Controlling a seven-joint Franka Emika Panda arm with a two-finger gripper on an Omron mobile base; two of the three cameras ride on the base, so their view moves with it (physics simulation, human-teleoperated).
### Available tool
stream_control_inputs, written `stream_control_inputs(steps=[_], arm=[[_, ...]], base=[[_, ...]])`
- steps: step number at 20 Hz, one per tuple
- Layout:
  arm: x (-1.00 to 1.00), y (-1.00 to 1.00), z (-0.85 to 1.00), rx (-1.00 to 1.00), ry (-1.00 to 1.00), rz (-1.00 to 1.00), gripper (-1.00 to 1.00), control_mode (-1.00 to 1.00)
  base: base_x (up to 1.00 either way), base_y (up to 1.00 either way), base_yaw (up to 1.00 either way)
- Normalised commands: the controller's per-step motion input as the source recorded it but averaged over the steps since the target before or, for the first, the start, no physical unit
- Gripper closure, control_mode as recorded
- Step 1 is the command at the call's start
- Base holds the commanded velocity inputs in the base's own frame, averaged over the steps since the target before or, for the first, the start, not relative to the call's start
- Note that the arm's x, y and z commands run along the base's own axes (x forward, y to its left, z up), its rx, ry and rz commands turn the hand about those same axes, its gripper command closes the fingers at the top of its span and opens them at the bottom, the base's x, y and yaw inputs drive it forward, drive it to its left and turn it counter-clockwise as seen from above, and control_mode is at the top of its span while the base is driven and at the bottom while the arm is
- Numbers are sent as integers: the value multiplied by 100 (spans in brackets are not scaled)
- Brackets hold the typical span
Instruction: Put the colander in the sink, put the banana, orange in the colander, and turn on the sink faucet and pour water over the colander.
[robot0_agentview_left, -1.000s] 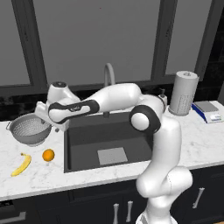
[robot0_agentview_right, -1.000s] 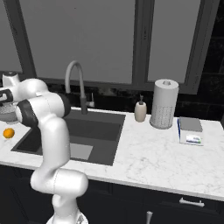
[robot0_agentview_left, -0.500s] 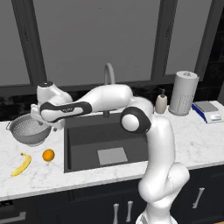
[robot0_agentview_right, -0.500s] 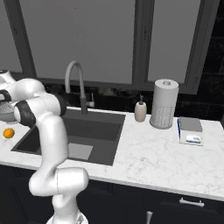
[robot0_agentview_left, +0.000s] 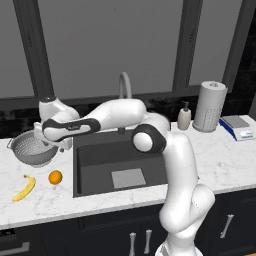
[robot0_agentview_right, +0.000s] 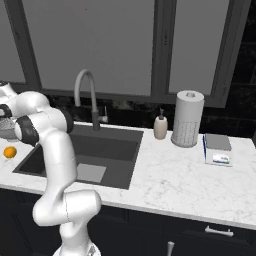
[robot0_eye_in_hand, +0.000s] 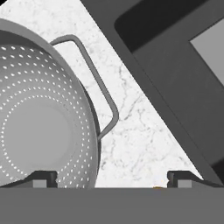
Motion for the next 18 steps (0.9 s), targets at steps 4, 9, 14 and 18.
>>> stream_control_inputs(steps=[4, 9, 14, 18], arm=[[22, -8, -23, 0, -1, 0, -100, -100], [24, -6, -19, 0, 0, 0, -100, -100], [32, 0, -6, 0, 0, 1, -100, -100], [28, 9, -8, 3, 0, 2, -100, -100]], base=[[0, 0, 0], [0, 0, 0], [0, 0, 0], [0, 0, 0]])
